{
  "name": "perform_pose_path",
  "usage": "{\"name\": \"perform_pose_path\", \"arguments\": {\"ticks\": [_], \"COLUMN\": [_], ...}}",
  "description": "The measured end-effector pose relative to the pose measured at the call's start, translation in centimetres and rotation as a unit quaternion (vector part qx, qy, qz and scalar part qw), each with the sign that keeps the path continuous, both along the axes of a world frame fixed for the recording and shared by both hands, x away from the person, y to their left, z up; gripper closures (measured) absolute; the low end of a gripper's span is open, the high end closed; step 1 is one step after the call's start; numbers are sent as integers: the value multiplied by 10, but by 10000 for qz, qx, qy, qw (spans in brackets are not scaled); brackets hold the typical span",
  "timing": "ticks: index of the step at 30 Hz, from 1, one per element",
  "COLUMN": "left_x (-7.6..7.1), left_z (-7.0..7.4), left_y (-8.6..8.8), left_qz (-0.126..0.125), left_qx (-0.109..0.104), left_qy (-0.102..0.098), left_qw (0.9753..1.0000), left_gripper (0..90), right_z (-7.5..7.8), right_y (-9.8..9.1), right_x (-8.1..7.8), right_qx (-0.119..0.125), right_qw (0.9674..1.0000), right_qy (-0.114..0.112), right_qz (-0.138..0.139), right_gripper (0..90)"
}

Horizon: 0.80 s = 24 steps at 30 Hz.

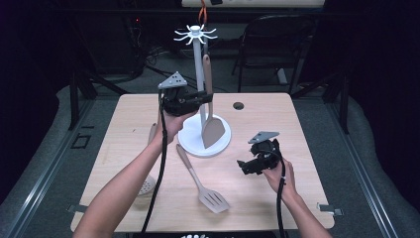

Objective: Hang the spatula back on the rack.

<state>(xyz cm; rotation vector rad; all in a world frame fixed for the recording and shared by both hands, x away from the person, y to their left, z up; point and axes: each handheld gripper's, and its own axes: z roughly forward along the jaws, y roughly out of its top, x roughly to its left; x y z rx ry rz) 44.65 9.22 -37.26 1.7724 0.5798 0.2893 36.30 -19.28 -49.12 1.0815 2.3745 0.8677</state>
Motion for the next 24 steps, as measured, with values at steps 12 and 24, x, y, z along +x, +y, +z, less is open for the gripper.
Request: {"name": "perform_pose_path", "arguments": {"ticks": [12,24], "left_x": [2,13], "left_z": [10,18], "left_y": [-5,-8], "left_qz": [-23,-17], "left_qx": [-34,-128], "left_qy": [-37,32], "left_qw": [10000,9999], "left_gripper": [776,776], "right_z": [0,1], "right_y": [5,5], "right_x": [-2,-1], "right_qx": [7,-22], "right_qw": [9999,10000], "right_qy": [33,-20], "right_qz": [99,74], "right_gripper": [8,9]}}
